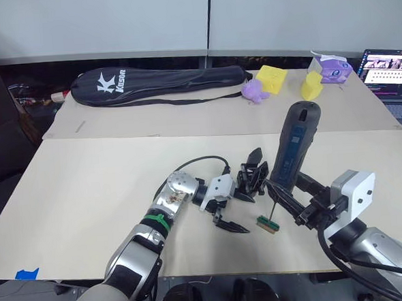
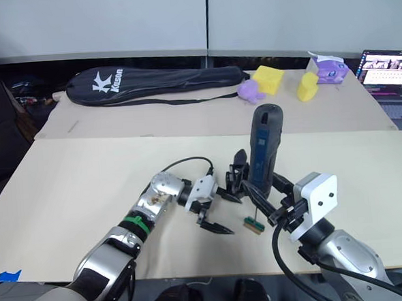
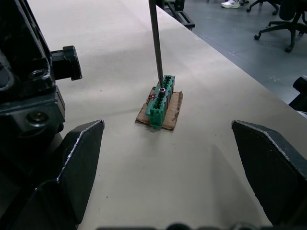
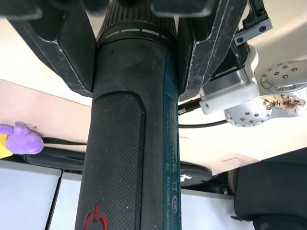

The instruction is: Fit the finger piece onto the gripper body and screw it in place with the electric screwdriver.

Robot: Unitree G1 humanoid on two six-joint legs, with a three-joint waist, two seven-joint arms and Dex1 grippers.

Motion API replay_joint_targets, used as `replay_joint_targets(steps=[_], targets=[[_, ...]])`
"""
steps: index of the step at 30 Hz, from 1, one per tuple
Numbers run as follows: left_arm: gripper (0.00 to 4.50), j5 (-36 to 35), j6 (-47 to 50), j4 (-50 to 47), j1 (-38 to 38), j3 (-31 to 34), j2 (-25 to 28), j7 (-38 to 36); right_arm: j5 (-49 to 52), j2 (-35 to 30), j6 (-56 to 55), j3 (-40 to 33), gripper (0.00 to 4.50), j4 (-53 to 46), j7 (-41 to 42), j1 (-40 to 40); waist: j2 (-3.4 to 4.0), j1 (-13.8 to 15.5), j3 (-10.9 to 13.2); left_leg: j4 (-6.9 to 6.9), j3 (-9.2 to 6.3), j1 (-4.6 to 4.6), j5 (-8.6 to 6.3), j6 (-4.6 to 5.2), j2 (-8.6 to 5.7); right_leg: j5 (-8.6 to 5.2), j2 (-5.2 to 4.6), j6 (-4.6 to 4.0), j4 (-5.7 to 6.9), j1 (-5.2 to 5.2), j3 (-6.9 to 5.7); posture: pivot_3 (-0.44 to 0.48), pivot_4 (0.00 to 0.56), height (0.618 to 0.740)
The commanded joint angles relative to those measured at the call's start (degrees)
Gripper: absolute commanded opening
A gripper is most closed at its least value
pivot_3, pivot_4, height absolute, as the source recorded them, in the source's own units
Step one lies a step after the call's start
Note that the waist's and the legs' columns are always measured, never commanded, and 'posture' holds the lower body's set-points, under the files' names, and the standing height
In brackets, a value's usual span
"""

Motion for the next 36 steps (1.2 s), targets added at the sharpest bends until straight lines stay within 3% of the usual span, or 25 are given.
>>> replay_joint_targets(steps=[1, 36], targets=[[4.50, -0.3, -0.6, -1.2, -1.0, 0.7, -0.3, -0.1, 0.1, 0.0, -1.0, -1.0, 1.90, -2.1, -0.3, -0.6, 0.00, 0.0, 0.0, 0.00, 0.00, 0.00, 0.00, 0.00, 0.00, 0.00, 0.00, 0.00, 0.00, 0.00, 0.00, 0.000, 0.150, 0.740], [4.50, -0.4, -0.4, -1.2, -1.3, 0.9, 0.0, -0.1, -1.1, 0.7, -1.4, 0.6, 1.90, -0.4, 0.3, -1.6, 0.00, 0.0, 0.0, 0.00, 0.00, 0.00, 0.00, 0.00, 0.00, 0.00, 0.00, 0.00, 0.00, 0.00, 0.00, 0.000, 0.150, 0.740]])
